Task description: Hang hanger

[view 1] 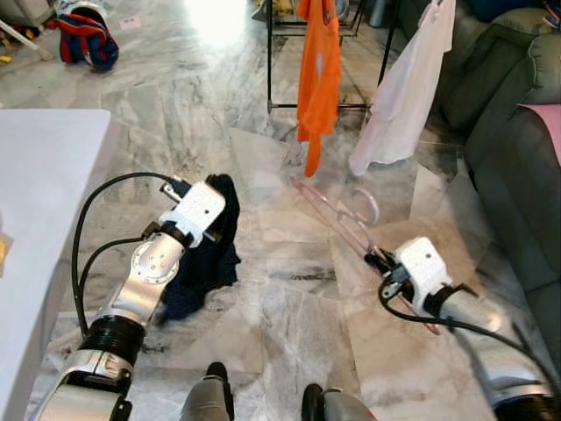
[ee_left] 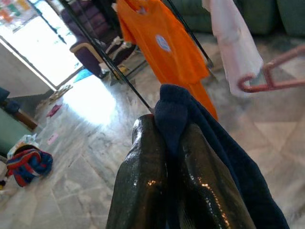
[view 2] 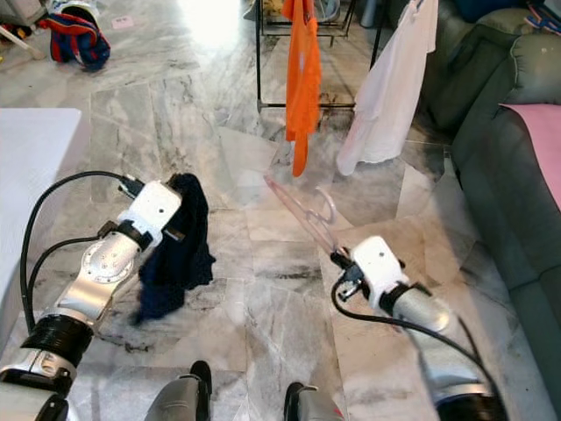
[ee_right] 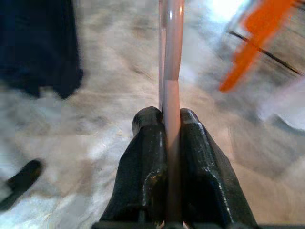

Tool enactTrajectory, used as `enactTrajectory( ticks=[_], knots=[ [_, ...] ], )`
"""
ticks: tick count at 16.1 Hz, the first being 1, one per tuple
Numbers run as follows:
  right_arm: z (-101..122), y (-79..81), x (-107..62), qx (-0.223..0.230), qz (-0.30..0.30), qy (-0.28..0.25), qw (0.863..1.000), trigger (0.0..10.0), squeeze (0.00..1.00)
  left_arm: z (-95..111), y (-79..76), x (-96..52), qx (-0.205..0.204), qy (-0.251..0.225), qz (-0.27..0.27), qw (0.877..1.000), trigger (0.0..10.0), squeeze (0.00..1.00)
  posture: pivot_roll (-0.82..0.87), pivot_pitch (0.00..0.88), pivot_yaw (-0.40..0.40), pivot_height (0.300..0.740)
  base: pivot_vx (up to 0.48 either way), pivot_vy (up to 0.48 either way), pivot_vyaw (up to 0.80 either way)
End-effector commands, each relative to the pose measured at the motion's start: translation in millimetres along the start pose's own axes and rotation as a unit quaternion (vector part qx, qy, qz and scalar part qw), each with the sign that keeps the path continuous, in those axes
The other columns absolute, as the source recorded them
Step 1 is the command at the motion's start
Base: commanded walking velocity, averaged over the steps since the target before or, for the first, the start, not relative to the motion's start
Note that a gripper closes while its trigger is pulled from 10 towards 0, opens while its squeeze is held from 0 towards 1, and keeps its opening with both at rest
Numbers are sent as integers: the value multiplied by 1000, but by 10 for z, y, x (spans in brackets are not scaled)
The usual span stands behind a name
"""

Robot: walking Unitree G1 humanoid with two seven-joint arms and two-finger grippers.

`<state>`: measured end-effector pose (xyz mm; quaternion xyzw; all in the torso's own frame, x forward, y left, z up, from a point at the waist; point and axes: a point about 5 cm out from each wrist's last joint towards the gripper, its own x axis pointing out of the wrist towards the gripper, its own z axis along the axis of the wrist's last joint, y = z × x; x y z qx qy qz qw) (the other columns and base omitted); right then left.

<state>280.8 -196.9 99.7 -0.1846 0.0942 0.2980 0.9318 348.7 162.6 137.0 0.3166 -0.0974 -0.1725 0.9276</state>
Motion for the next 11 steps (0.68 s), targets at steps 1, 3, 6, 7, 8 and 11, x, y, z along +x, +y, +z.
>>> enactTrajectory(
  ticks=[1,3,6,7,8,11],
  knots=[
    [24,74,-40,-2,45,2,999,10000,0,51,12,26,21,-17,-5,1000,10000,0,18,266,-23,740,0,0,0],
    [111,155,-130,-6,119,3,993,10000,0,2,-22,33,52,-7,-22,998,10000,0,15,264,-20,740,0,0,0],
    [163,210,-189,-5,166,9,986,10000,0,-37,-50,33,74,-1,-38,997,10000,0,13,262,-19,740,0,0,0],
    [170,230,-221,-6,182,16,983,10000,0,-48,-40,33,75,1,-35,997,10000,0,13,261,-19,740,0,0,0],
    [165,237,-239,-2,188,20,982,10000,0,-44,-33,35,75,-2,-33,997,10000,0,13,261,-18,740,0,0,0],
    [102,238,-245,-2,184,42,982,10000,0,41,-38,41,70,-39,-40,996,10000,0,15,262,-17,740,0,0,0]
  ],
)
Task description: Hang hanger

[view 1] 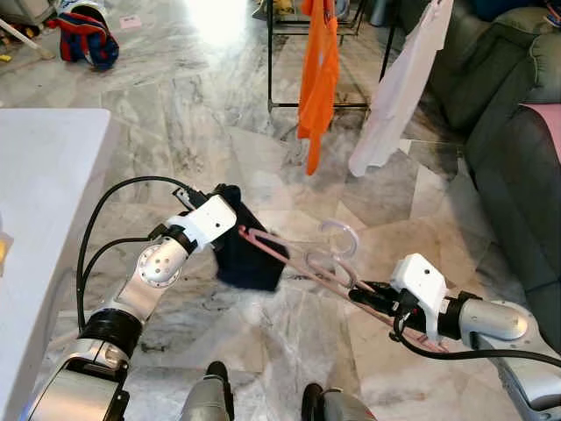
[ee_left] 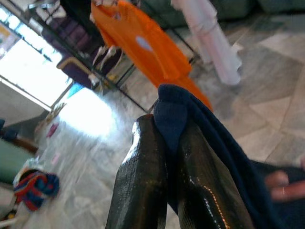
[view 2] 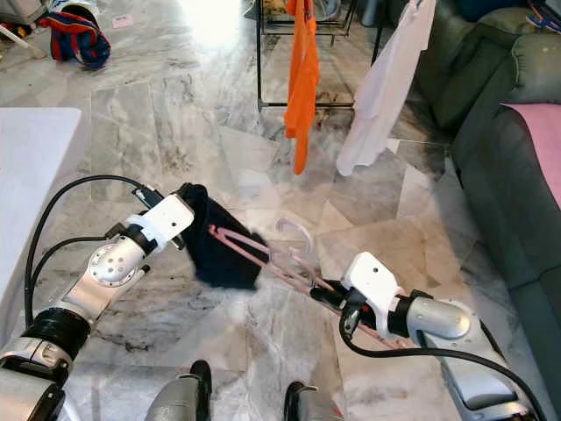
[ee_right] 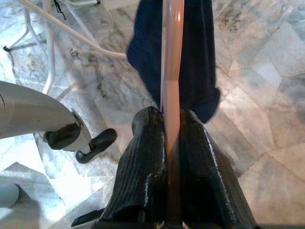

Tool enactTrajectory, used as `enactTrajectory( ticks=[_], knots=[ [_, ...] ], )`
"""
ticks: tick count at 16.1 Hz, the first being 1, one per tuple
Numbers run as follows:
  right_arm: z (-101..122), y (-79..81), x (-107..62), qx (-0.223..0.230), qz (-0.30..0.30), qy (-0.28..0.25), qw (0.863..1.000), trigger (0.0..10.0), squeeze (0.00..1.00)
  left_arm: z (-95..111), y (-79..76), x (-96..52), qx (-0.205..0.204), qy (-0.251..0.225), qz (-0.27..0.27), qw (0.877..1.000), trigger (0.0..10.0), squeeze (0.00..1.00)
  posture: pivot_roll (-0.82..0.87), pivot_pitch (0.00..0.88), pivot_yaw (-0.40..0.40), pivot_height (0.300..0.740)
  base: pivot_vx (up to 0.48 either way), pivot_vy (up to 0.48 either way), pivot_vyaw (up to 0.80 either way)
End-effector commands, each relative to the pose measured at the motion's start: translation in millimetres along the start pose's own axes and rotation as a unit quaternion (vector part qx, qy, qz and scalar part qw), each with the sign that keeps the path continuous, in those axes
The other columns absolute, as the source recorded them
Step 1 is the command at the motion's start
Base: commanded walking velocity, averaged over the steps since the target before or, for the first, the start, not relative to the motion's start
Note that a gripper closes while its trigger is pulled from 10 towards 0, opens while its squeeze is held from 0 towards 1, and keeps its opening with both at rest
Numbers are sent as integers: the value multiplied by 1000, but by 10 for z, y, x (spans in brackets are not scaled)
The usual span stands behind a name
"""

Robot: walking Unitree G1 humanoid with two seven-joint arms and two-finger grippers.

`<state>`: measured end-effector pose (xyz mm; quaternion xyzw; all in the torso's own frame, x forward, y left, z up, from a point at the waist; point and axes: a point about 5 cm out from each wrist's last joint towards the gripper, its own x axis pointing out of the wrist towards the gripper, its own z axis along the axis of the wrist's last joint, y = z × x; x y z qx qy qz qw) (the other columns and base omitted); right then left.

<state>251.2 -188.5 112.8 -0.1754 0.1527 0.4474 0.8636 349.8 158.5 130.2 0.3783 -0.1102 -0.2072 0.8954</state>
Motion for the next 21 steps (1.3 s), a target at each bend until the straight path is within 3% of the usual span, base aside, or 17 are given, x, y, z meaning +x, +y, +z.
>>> enactTrajectory(
  ticks=[1,4,8,11,14,17,21],
  knots=[
    [-9,64,3,4,21,6,1000,10000,0,47,39,12,7,-18,1,1000,10000,0,19,263,-15,740,0,0,0],
    [14,63,-15,6,21,4,1000,10000,0,-56,43,-19,22,12,2,1000,10000,0,19,262,-13,740,0,0,0],
    [79,191,5,21,63,-15,998,10000,0,-205,80,-47,39,68,19,997,10000,0,14,258,-14,740,0,0,0],
    [81,260,81,22,68,-18,997,10000,0,-224,50,-55,33,73,14,997,10000,0,13,258,-17,740,0,0,0],
    [4,213,110,2,47,7,999,10000,0,-168,-44,-60,24,44,-22,999,10000,0,18,259,-16,740,0,0,0],
    [-120,166,78,-28,37,51,998,10000,0,-226,-52,-114,27,54,-34,998,10000,0,21,258,-18,740,0,0,0],
    [-129,74,22,-33,23,56,998,10000,0,-276,-48,-150,36,64,-43,996,10000,0,21,255,-21,740,0,0,0]
  ],
)
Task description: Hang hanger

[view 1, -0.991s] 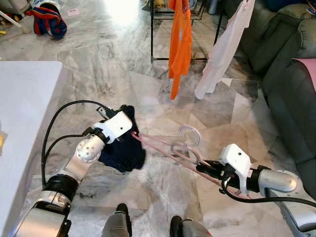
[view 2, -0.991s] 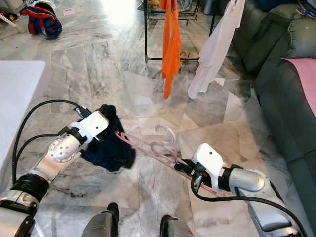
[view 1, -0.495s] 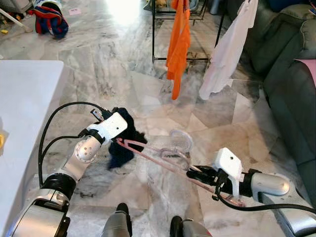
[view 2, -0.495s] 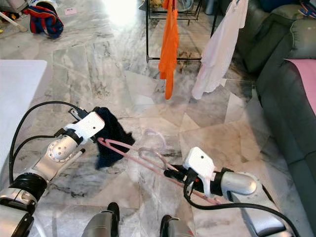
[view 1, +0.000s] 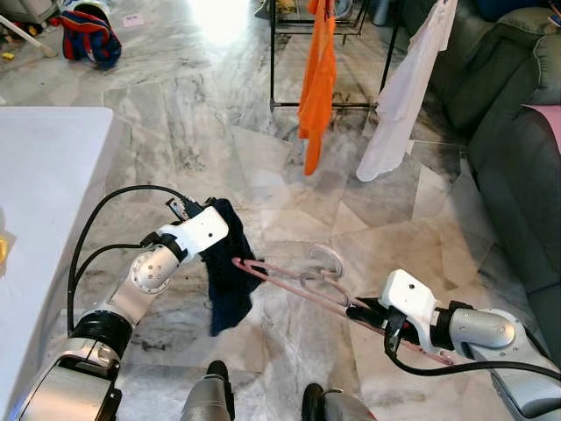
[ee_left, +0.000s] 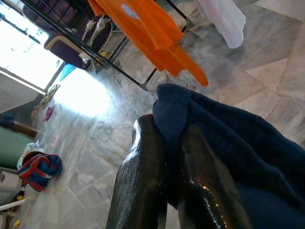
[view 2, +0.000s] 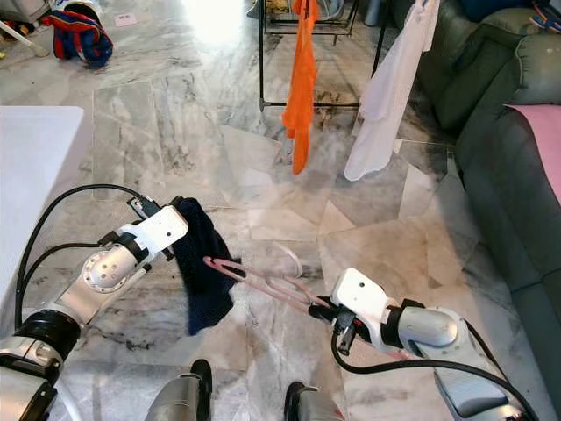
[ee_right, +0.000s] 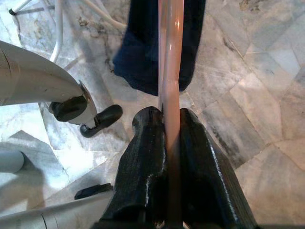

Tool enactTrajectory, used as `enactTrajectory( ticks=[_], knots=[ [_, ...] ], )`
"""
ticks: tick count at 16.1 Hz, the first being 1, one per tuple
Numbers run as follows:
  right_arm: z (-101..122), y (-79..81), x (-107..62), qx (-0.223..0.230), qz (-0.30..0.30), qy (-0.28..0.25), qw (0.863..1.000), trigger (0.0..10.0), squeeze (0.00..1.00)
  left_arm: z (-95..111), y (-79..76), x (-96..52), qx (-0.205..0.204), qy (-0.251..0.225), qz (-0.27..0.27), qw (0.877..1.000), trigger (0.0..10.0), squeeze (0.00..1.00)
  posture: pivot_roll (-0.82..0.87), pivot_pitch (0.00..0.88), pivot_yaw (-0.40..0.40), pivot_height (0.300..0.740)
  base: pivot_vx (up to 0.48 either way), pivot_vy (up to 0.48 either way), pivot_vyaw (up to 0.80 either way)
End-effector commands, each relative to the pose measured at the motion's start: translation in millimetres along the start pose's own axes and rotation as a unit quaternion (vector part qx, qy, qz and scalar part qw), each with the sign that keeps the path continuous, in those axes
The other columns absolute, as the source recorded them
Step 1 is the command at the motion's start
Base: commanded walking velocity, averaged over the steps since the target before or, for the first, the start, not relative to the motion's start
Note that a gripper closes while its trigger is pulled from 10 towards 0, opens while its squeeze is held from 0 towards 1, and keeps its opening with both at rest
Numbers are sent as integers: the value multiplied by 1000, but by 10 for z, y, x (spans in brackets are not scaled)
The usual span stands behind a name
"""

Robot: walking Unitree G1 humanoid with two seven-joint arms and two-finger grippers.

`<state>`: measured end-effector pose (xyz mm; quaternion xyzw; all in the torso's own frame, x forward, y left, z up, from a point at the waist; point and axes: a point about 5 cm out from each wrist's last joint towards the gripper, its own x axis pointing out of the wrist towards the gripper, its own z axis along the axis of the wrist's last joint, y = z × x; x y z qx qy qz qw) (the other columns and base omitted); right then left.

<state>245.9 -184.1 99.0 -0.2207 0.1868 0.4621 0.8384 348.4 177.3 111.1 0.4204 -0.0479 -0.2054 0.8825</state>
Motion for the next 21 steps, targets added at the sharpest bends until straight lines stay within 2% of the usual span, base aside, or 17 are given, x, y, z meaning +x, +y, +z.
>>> enactTrajectory(
  ticks=[1,3,6,9,13,16,19,21],
  knots=[
    [-20,-23,-39,-3,-1,4,1000,10000,0,-43,-27,-42,10,2,-15,1000,10000,0,20,255,-22,740,0,0,0],
    [-21,-22,-39,-3,4,2,1000,10000,0,-42,-26,-42,15,0,-16,1000,10000,0,20,255,-21,740,0,0,0],
    [-44,-39,-20,-1,-3,2,1000,10000,0,31,-46,-40,6,-28,-22,999,10000,0,21,255,-20,740,0,0,0],
    [-44,-57,26,3,-11,-6,1000,10000,0,71,-137,-54,-5,-46,-40,998,10000,0,23,255,-18,740,0,0,0],
    [-40,-169,82,-5,-51,-14,999,10000,0,123,-161,-70,-15,-68,-52,996,10000,0,29,257,-20,740,0,0,0],
    [-18,-193,110,-9,-54,-19,998,10000,0,143,-163,-80,-17,-76,-53,996,10000,0,35,257,-21,740,0,0,0],
    [-17,-165,120,-7,-40,-24,999,10000,0,105,-125,-88,-8,-64,-43,997,10000,0,36,258,-21,740,0,0,0],
    [-7,-107,87,4,-15,-29,999,10000,0,47,-80,-77,10,-40,-27,999,10000,0,34,258,-20,740,0,0,0]
  ],
)
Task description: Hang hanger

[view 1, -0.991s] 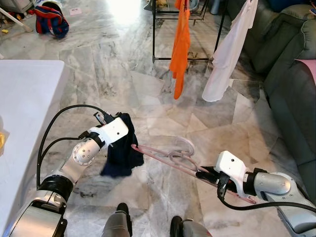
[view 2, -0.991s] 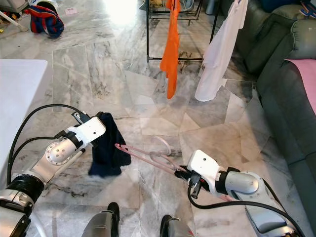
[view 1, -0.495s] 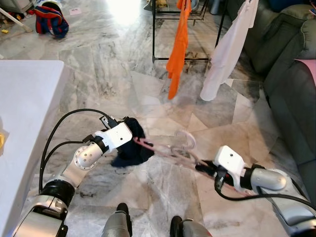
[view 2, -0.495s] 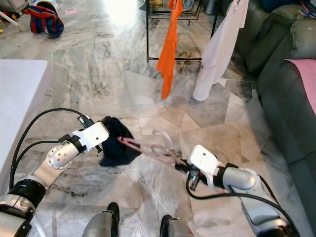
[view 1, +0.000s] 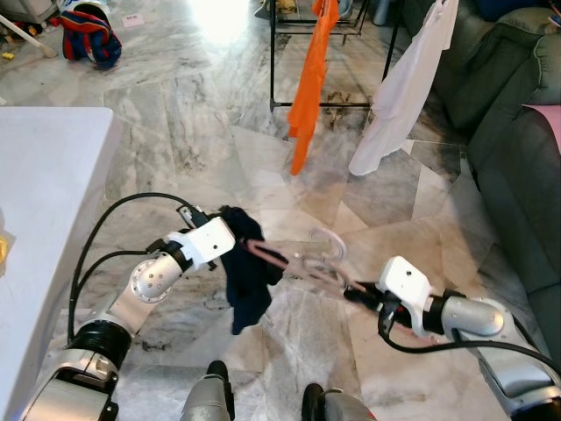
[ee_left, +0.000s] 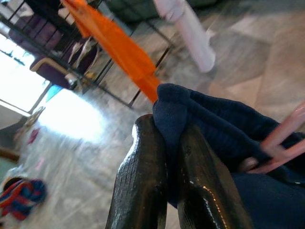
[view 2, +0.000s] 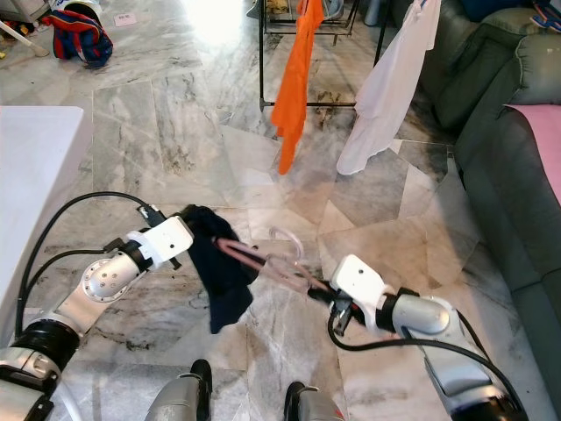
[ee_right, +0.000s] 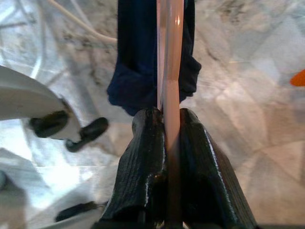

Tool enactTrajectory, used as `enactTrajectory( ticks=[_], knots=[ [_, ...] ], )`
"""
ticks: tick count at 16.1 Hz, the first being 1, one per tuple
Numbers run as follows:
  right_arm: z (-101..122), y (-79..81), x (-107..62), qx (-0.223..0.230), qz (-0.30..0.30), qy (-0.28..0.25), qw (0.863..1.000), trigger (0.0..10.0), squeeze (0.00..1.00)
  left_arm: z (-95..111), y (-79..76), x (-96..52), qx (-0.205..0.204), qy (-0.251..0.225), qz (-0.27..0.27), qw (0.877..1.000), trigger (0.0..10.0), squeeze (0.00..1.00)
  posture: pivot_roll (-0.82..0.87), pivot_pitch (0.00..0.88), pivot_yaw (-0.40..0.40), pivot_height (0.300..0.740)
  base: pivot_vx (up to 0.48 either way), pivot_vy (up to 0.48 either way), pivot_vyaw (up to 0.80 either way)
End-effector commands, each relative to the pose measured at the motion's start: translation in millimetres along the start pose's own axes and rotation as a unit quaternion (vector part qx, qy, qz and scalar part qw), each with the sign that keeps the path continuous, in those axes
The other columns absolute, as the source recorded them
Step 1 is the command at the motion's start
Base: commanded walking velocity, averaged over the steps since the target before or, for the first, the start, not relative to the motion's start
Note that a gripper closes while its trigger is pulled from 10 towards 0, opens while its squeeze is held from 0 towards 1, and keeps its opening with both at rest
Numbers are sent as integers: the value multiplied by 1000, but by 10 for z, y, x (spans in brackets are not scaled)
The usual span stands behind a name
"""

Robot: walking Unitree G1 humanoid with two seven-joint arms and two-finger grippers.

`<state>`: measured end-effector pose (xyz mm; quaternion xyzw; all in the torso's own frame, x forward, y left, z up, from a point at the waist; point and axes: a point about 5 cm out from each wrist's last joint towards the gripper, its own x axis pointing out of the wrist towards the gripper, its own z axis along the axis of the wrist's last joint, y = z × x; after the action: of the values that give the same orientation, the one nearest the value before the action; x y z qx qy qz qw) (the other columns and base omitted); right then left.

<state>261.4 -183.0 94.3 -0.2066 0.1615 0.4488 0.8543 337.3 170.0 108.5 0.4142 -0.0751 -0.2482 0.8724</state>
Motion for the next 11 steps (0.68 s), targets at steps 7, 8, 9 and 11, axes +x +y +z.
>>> enactTrajectory(
  ticks=[7,8,9,11],
  knots=[
    [-7,-68,-90,-2,-11,3,1000,10000,0,-41,10,-3,12,14,-3,1000,10000,0,26,255,-13,740,0,0,0],
    [-9,-68,-65,-3,-13,2,1000,10000,0,-27,-8,-4,10,8,-7,1000,10000,0,30,255,-13,740,0,0,0],
    [-13,-67,-52,-3,-14,3,1000,10000,0,-32,-11,-10,10,9,-8,1000,10000,0,31,256,-12,740,0,0,0],
    [-2,-59,-45,-5,-12,1,1000,10000,0,-68,-5,-34,12,17,-6,1000,10000,0,34,257,-12,740,0,0,0]
  ],
)
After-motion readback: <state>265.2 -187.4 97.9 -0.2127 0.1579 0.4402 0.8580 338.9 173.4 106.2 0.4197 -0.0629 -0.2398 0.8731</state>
